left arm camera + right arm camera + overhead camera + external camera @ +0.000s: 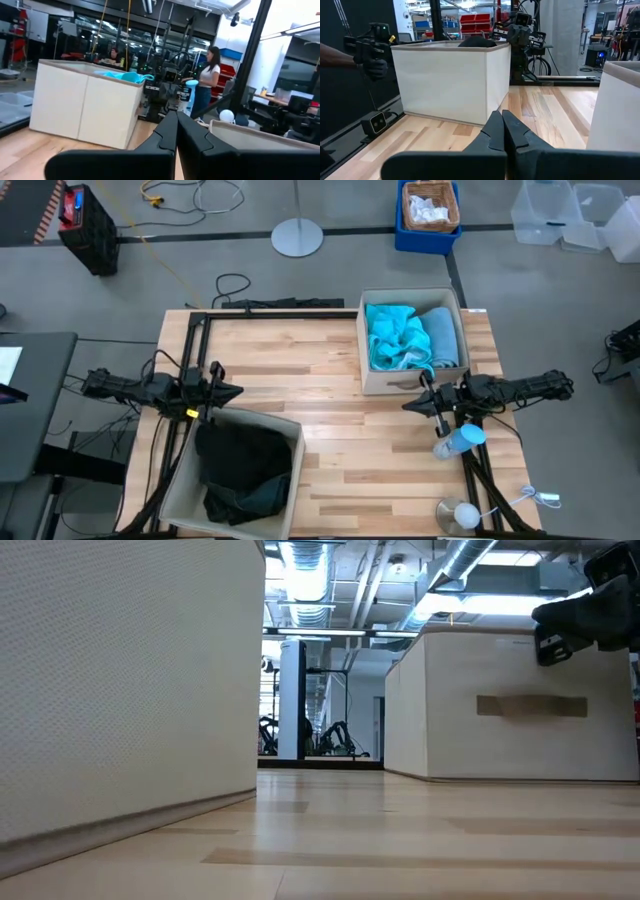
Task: Sort clothes
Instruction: Return to Home Position
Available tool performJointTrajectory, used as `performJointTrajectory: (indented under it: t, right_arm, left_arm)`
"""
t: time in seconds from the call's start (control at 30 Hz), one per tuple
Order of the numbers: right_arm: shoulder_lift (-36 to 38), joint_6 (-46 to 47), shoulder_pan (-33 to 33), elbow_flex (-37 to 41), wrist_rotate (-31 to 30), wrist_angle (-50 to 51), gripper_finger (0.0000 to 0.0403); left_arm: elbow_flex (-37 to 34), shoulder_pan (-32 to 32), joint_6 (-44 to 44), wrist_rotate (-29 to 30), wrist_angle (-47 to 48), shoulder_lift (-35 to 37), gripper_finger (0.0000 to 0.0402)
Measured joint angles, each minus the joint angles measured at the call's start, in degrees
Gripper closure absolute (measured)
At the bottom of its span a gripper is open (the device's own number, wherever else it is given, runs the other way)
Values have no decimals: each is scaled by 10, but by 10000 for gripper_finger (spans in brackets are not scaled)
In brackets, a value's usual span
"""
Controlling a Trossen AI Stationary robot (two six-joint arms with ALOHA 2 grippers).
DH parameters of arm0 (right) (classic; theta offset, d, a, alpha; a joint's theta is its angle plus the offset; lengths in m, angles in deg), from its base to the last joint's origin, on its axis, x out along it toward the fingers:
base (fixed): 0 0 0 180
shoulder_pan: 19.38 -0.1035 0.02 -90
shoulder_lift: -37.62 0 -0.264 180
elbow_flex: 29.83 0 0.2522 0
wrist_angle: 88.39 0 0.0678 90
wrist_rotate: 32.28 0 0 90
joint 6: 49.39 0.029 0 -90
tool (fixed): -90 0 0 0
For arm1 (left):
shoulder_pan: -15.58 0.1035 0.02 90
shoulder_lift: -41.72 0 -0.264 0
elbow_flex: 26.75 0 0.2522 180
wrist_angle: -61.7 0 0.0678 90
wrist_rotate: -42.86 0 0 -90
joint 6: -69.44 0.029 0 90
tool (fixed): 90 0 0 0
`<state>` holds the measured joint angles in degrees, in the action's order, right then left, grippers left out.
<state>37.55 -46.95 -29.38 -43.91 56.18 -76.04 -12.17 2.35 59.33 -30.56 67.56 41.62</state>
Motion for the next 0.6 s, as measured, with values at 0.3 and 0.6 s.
performJointTrajectory:
  t: [0.3,0.6]
  right_arm:
    - [0,9,0,0,0,0,403]
    - [0,37,-1,0,0,2,392]
  left_arm:
    - [0,27,18,15,1,0,401]
    - [-5,51,-79,17,35,-3,402]
